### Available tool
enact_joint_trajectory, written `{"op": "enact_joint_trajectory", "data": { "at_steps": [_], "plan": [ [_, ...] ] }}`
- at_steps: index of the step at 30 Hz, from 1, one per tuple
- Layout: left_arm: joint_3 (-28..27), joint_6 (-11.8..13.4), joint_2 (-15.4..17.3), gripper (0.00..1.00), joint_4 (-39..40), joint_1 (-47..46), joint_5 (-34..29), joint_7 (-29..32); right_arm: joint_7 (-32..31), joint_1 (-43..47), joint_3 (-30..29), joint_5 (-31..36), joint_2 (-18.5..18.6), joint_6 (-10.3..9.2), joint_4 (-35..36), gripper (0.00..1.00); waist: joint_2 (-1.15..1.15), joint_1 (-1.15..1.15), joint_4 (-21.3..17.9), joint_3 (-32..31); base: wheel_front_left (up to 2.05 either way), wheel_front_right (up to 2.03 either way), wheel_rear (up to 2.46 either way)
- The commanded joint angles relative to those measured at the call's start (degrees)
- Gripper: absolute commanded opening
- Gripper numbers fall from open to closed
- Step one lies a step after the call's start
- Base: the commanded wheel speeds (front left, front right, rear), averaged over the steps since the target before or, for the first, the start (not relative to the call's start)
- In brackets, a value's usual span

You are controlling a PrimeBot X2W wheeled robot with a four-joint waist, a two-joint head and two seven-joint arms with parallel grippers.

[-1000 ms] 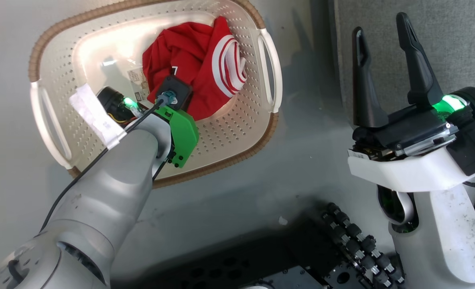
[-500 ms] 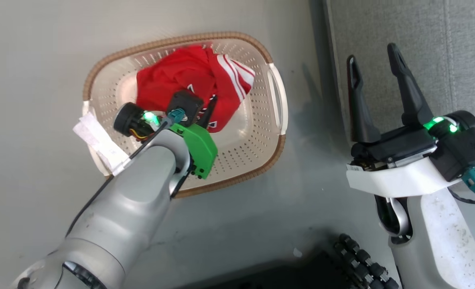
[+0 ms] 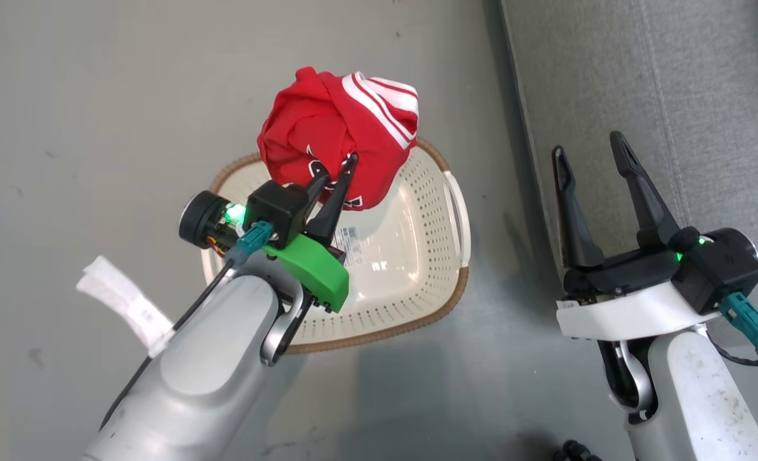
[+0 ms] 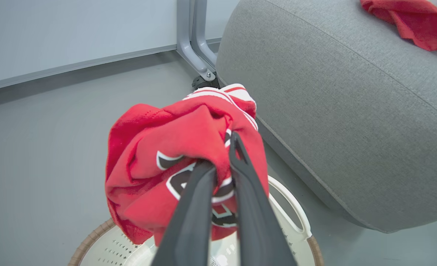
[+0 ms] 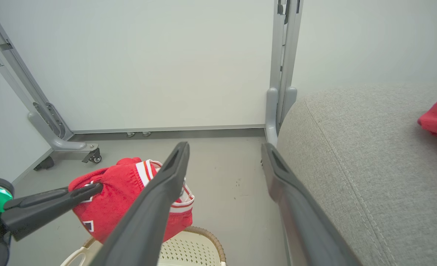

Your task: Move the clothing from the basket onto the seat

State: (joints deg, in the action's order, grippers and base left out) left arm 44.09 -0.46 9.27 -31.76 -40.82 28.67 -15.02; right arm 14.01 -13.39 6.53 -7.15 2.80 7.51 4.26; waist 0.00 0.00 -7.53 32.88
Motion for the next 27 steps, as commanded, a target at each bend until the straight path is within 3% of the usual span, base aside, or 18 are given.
{"op": "enact_joint_trajectory", "data": {
  "at_steps": [1, 15, 27],
  "plan": [
    [-1.2, 0.6, 0.7, 0.0, 2.7, 1.9, -0.7, -0.2, -0.5, 1.3, -0.3, 0.0, 0.2, -0.04, 0.0, 1.0, 0.0, 0.0, 2.0, -6.2, 0.0, 0.0, 0.0],
    [-10.2, 2.8, 3.4, 0.0, 25.1, 11.3, -4.5, -0.2, -4.2, 7.7, -1.6, -0.4, 0.2, -0.04, 1.2, 1.0, 0.0, 0.0, 4.2, -16.6, 0.0, 0.0, 0.0],
    [-13.6, 2.0, 3.9, 0.0, 34.3, 19.5, -5.4, -0.2, -7.4, 12.8, -0.7, -0.8, 0.2, -0.04, 2.0, 1.0, 0.0, 0.0, 4.4, -24.3, 0.0, 0.0, 0.0]
  ]
}}
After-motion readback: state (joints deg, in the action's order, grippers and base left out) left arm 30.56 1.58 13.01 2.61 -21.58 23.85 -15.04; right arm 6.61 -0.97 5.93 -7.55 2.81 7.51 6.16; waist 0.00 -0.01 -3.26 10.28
